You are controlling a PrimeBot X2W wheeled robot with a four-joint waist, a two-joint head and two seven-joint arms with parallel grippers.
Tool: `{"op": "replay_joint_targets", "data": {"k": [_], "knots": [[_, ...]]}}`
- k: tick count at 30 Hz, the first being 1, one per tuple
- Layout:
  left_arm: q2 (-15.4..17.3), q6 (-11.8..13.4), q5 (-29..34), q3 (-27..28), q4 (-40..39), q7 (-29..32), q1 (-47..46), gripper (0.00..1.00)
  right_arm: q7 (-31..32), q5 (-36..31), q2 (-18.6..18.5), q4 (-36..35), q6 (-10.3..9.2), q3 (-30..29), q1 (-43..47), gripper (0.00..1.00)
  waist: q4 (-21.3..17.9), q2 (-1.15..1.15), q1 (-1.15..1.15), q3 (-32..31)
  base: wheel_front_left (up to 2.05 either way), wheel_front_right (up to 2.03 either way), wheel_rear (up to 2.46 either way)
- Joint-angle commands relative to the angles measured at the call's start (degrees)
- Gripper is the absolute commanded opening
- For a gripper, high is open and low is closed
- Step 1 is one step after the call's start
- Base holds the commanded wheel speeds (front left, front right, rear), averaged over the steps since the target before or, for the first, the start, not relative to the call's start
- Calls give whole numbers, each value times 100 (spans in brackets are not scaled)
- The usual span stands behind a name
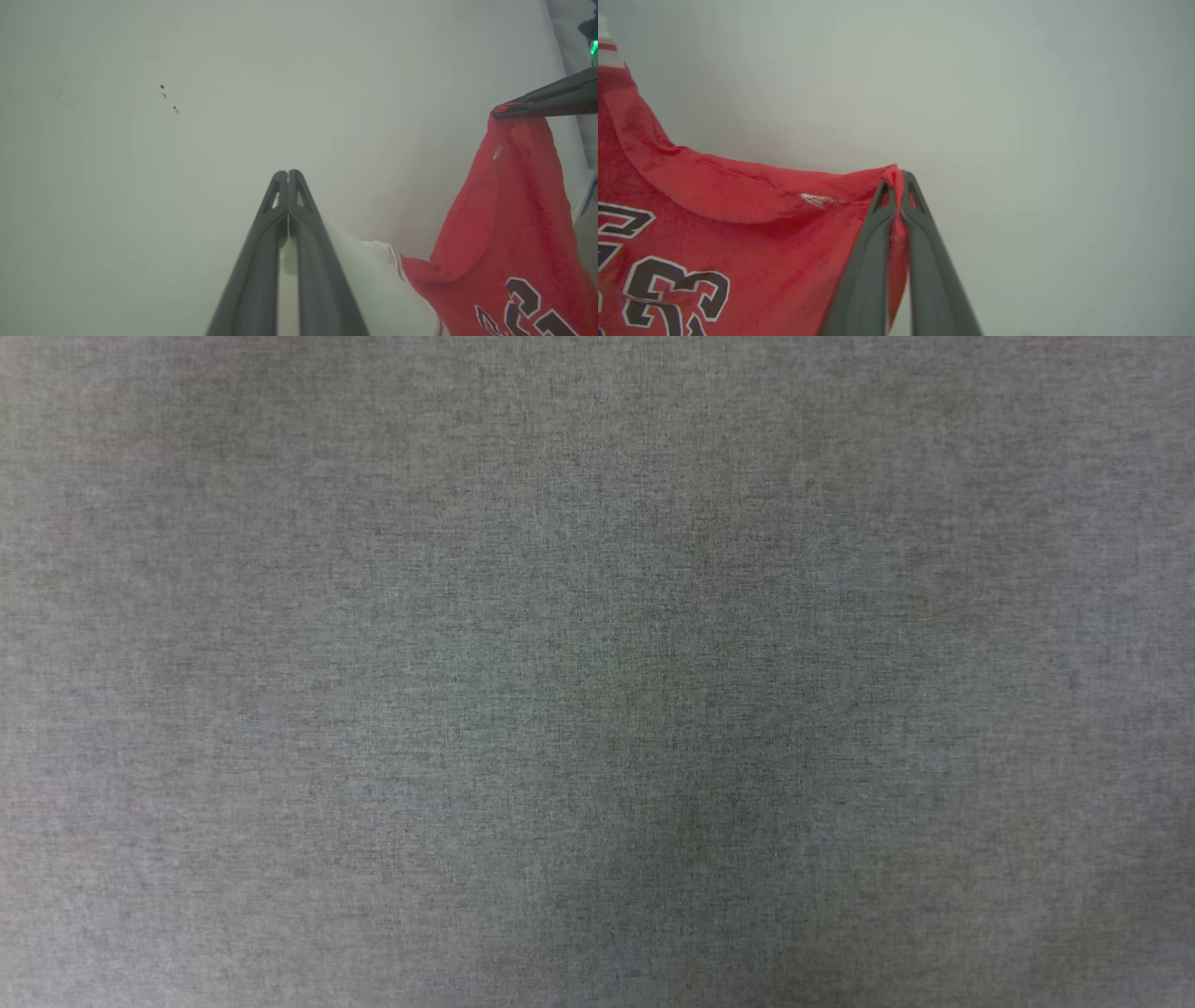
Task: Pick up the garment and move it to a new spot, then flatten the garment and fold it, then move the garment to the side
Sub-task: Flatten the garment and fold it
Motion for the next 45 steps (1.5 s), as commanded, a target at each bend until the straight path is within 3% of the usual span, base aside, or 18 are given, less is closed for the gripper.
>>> {"op": "replay_joint_targets", "data": {"k": [1,4,11,19,28,35,45], "knots": [[23,5,-87,-42,25,-46,153,0,-84,80,67,97,-6,48,149,0,8,0,-1,32,0,0,0],[134,5,-270,-111,-11,-87,801,0,-365,310,225,461,-6,335,490,0,-3,0,-1,-15,0,0,0],[299,4,-296,297,-325,-90,2296,0,-820,775,487,915,-6,916,1452,0,-106,0,-1,-345,0,0,0],[467,39,-32,972,-858,-86,4225,0,-1163,1301,400,877,-6,1570,2721,0,-122,0,-1,-1003,0,0,0],[730,314,402,1413,-2005,-86,6912,0,-1423,1979,-233,168,-6,2211,4387,0,-121,0,-1,-2129,0,0,0],[1071,620,348,1306,-2774,-86,8834,0,-1355,2465,-959,-552,-6,2440,5729,0,-187,0,-1,-2873,0,0,0],[1335,1127,-60,990,-3392,-86,10891,0,-1093,2803,-1635,-1602,-6,1988,7819,0,-272,0,-1,-3523,0,0,0]]}}
